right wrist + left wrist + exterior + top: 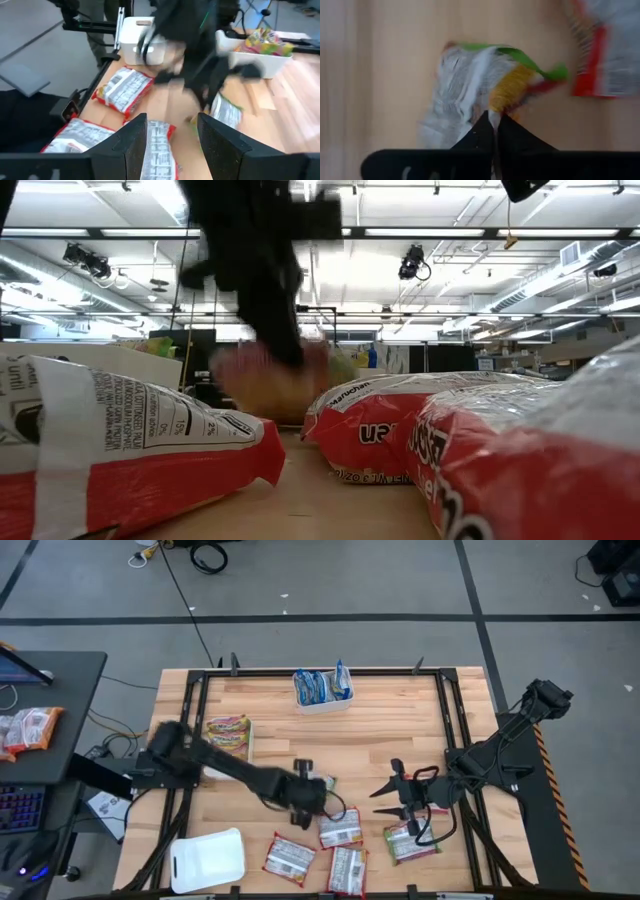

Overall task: Sort Maruchan noodles
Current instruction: Put the green noodle pack into the middle white bin

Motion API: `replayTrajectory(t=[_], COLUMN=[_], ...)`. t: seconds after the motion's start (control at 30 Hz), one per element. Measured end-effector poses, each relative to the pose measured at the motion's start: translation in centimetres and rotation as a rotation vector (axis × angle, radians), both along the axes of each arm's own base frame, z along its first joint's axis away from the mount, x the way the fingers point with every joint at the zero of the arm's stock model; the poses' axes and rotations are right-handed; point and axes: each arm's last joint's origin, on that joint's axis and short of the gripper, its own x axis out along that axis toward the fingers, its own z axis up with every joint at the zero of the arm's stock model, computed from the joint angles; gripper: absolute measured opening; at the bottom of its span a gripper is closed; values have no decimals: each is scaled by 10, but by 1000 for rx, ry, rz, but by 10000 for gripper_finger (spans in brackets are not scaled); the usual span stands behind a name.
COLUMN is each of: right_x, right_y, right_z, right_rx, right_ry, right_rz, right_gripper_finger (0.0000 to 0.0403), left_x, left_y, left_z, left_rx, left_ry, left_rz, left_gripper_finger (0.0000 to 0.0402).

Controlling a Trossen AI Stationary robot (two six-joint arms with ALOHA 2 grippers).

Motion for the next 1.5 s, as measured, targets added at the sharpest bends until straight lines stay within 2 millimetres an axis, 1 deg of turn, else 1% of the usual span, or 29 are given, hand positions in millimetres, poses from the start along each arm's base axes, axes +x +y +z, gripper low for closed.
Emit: replayTrajectory(t=[0.1, 0.17, 0.27, 0.33, 0.43, 0.5, 0.57, 0.63, 0.7, 0.83, 0.9, 1.0, 1.07, 1.17, 1.27, 1.37, 1.5], right_x=[0, 0, 0, 0, 0, 0, 2, 8, 18, 44, 58, 77, 85, 95, 98, 98, 97], right_y=[0, 0, 0, 0, 0, 0, -1, -2, -3, -5, -7, -10, -12, -16, -17, -16, -15], right_z=[0, -1, -1, -1, -1, -1, 0, 0, -2, -13, -19, -26, -29, -29, -24, -20, -12], right_rx=[21, 21, 22, 22, 22, 22, 15, -17, -81, -255, -282, -302, -308, -287, -270, -237, -157], right_ry=[8, 13, 14, 14, 13, 12, -4, -45, -97, -163, -208, -279, -336, -432, -519, -579, -666], right_rz=[6, 5, 7, 8, 8, 7, -3, -39, -91, -164, -174, -155, -143, -140, -135, -41, 111], right_gripper_finger=[180, 180, 180, 180, 180, 180, 180, 180, 180, 186, 197, 223, 245, 279, 303, 315, 316], left_x=[-16, -30, -56, -75, -104, -120, -130, -135, -135, -132, -130, -123, -116, -108, -104, -101, -101], left_y=[20, 37, 63, 80, 100, 111, 117, 118, 114, 98, 88, 71, 59, 45, 36, 36, 44], left_z=[47, 71, 106, 124, 140, 151, 163, 176, 190, 212, 217, 225, 222, 210, 192, 172, 153], left_rx=[-69, -128, -255, -330, -384, -392, -393, -386, -379, -376, -373, -378, -388, -398, -410, -400, -347], left_ry=[-34, -27, -33, -16, 36, 23, -46, -168, -298, -502, -558, -659, -726, -830, -933, -1021, -1156], left_rz=[-6, 6, 40, 66, 123, 159, 166, 128, 51, -114, -177, -275, -334, -402, -442, -457, -441], left_gripper_finger=[12, 12, 11, 11, 11, 11, 10, 10, 10, 10, 10, 9, 9, 9, 9, 9, 9])
